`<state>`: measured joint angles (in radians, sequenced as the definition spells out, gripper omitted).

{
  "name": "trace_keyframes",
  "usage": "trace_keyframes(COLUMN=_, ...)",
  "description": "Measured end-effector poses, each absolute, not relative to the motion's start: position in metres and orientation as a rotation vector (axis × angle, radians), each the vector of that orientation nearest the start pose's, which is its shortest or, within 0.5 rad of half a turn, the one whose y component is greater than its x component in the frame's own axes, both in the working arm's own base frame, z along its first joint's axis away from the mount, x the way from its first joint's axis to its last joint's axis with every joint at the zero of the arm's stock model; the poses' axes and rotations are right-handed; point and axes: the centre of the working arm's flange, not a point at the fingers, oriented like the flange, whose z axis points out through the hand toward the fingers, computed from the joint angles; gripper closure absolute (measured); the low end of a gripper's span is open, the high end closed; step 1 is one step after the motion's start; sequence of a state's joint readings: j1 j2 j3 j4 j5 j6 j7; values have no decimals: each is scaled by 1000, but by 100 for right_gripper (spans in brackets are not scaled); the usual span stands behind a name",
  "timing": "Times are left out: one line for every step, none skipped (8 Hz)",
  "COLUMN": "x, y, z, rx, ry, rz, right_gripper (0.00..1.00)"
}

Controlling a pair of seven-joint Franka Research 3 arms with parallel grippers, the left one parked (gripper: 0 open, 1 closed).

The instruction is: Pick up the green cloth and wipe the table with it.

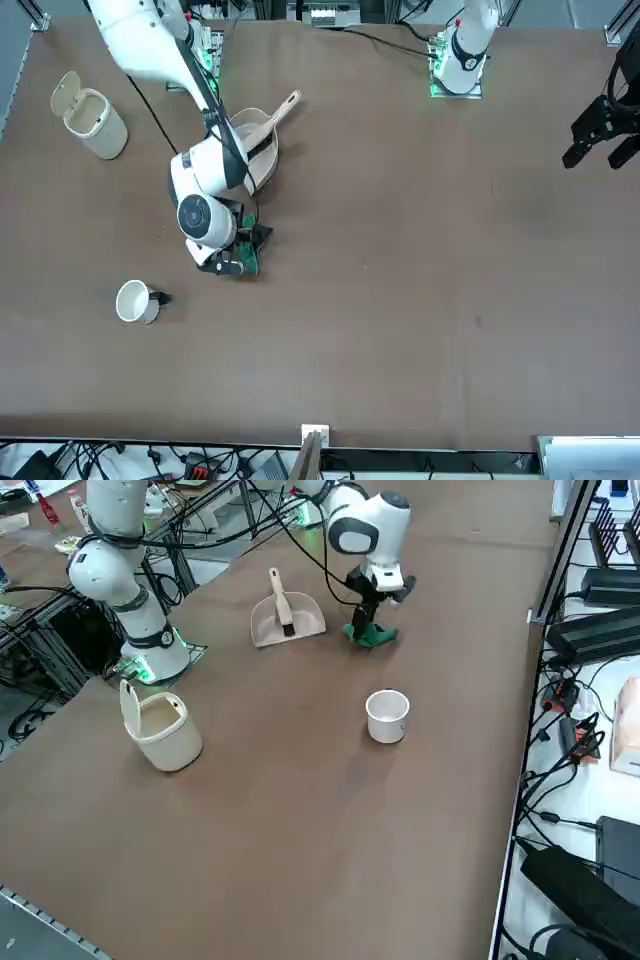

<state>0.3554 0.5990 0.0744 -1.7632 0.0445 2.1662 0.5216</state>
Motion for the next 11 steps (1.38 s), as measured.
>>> trace_keyframes(x=583, y=266, z=204, rx=-3135, ry=255, rz=321, right_gripper=2)
trace_keyframes(x=583, y=267, z=199, rx=-3134, ry=304, rz=326, right_gripper=14)
trace_keyframes(x=581, y=269, z=198, rx=-3135, ry=346, rz=337, right_gripper=17)
trace_keyframes(x=578, y=270, z=198, rx=-3142, ry=367, rz=368, right_gripper=40)
trace_keyframes(x=576, y=267, z=202, rx=-3155, ry=372, rz=422, right_gripper=60)
trace_keyframes(x=575, y=258, z=212, rx=-3172, ry=343, rz=489, right_gripper=79)
trace_keyframes(x=577, y=241, z=230, rx=-3187, ry=281, rz=555, right_gripper=94)
trace_keyframes(x=582, y=213, z=249, rx=-3206, ry=211, rz=604, right_gripper=94)
trace_keyframes(x=587, y=177, z=266, rx=-3240, ry=141, rz=647, right_gripper=94)
trace_keyframes(x=591, y=138, z=279, rx=-3266, ry=51, rz=701, right_gripper=94)
trace_keyframes(x=594, y=96, z=290, rx=-3265, ry=-52, rz=758, right_gripper=94)
